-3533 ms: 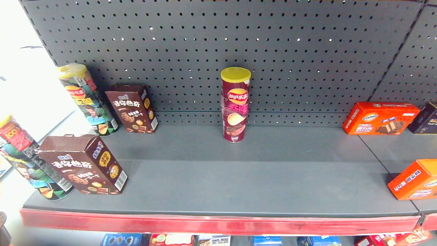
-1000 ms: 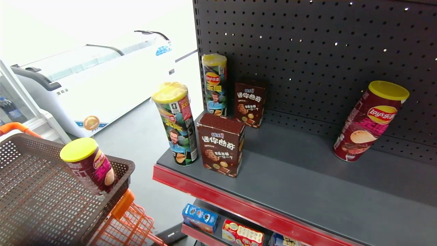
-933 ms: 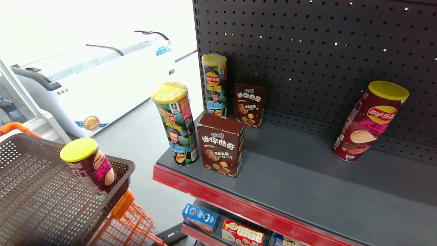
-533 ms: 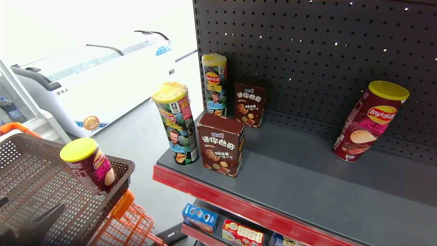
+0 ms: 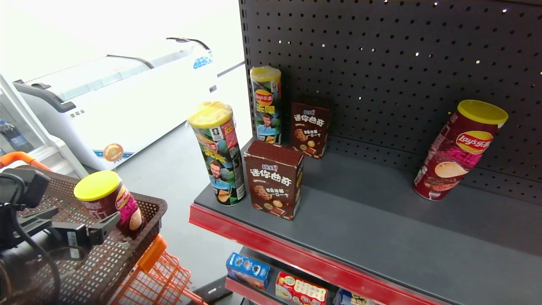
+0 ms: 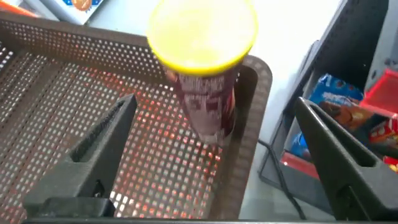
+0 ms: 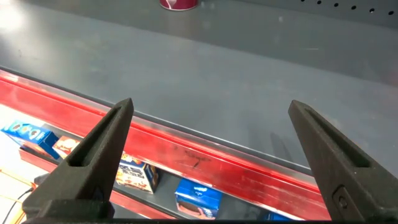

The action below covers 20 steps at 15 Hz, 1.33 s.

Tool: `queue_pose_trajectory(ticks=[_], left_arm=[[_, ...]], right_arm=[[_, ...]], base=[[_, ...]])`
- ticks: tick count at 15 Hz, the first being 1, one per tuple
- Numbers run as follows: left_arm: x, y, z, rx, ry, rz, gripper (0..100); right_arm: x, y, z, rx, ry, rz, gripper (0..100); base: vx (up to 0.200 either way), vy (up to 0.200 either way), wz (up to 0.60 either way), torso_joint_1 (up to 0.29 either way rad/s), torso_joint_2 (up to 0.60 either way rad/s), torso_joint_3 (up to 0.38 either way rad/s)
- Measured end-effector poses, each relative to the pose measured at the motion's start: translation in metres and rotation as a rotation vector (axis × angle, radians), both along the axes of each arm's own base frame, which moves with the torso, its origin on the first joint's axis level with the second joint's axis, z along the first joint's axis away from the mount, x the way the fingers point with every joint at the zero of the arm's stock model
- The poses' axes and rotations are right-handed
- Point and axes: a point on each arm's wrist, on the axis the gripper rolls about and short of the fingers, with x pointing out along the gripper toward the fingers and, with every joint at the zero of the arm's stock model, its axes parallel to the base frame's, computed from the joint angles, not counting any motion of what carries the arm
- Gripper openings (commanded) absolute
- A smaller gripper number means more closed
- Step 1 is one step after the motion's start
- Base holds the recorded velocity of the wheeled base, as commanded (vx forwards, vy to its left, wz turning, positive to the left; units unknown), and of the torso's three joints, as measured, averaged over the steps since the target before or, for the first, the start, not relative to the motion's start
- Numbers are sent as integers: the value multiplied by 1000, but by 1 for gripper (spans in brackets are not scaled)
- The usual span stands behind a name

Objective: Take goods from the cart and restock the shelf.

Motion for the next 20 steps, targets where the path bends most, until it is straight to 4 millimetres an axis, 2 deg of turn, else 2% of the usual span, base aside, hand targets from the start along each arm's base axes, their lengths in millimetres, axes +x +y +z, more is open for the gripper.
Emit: queue_pose_trajectory(ticks=[3,7,12,18,19,20], left_arm=[[32,3,-11,3,-55,3,100],[60,15,-31,11,-64,50,100],[78,21,-57,0,-6,70,100],[90,24,-69,-18,-18,82,100],[92,25,-70,-21,-17,83,0],[94,25,-69,-23,-18,83,0]], right_arm=[[0,0,0,0,0,0,100],[0,0,0,0,0,0,100],[0,0,0,0,0,0,100],[0,0,0,0,0,0,100],[0,0,0,0,0,0,100],[0,0,0,0,0,0,100]], base=[[0,0,0,0,0,0],[0,0,0,0,0,0],[0,0,0,0,0,0],[0,0,0,0,0,0],[0,0,0,0,0,0],[0,0,0,0,0,0]])
